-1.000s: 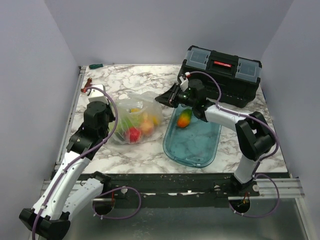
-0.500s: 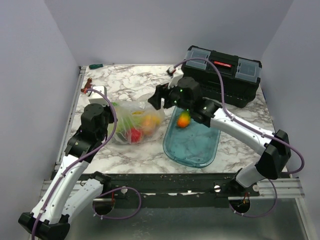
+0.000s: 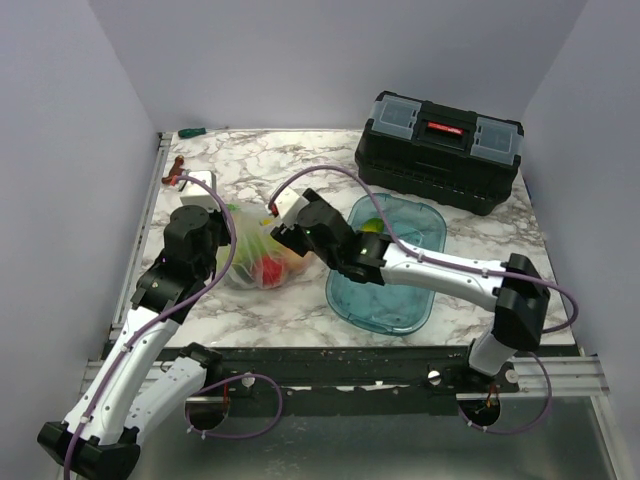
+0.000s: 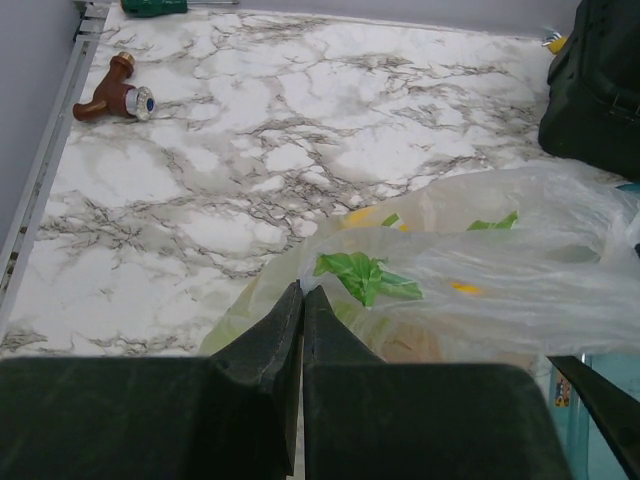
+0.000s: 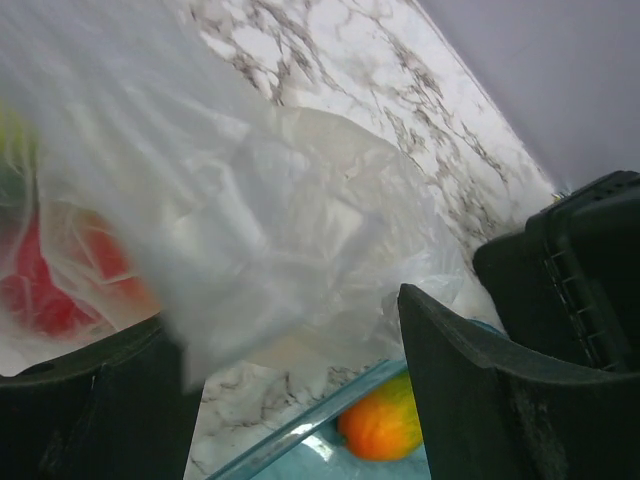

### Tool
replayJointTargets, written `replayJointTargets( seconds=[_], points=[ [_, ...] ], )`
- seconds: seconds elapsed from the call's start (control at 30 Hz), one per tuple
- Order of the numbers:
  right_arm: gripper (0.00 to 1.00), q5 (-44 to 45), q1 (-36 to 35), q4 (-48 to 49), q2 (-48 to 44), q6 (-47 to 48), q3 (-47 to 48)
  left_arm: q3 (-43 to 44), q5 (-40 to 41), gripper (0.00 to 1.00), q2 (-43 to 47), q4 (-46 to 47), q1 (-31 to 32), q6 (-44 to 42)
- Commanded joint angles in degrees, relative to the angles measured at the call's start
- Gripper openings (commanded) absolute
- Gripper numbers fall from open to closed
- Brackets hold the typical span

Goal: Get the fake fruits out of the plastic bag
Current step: Untie the plastic bag at the center of the board.

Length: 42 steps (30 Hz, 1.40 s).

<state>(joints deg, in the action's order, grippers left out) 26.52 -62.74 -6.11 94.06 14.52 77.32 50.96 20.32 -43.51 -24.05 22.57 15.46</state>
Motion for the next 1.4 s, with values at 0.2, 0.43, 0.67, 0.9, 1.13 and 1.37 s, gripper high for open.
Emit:
replayJointTargets(
  seconds=[0.2,0.43,0.67,0.9,1.13,1.37],
  points=[
    [0.75,8.53,-1.03,12.2,2.74,4.98,0.87,0.37,-0.8,0.0,0.88,1.64,-0.27,-0.52],
    [0.59,6.23,-1.0,18.31,0.68,0.24,-0.9,0.48,-1.06,0.0,0.88,1.43,-0.26,-0.43],
    [0.01,9.25,-1.01,23.18,1.56,-8.6,-1.3,0.39,-0.66,0.0,1.13,1.19,-0.26,-0.26],
    [0.01,13.68,3.09,23.01,-3.91,-40.92,-6.43,0.32,-0.65,0.0,1.42,1.36,-0.26,-0.35],
    [0.01,-1.79,11.37,28.6,-13.15,-77.13,-20.34,0.21,-1.0,0.0,1.6,1.36,-0.26,-0.26],
    [0.01,-4.29,11.59,26.21,-10.46,-76.15,-17.64,0.29,-8.17,0.09,2.02,1.81,-0.16,-1.33]
  ],
)
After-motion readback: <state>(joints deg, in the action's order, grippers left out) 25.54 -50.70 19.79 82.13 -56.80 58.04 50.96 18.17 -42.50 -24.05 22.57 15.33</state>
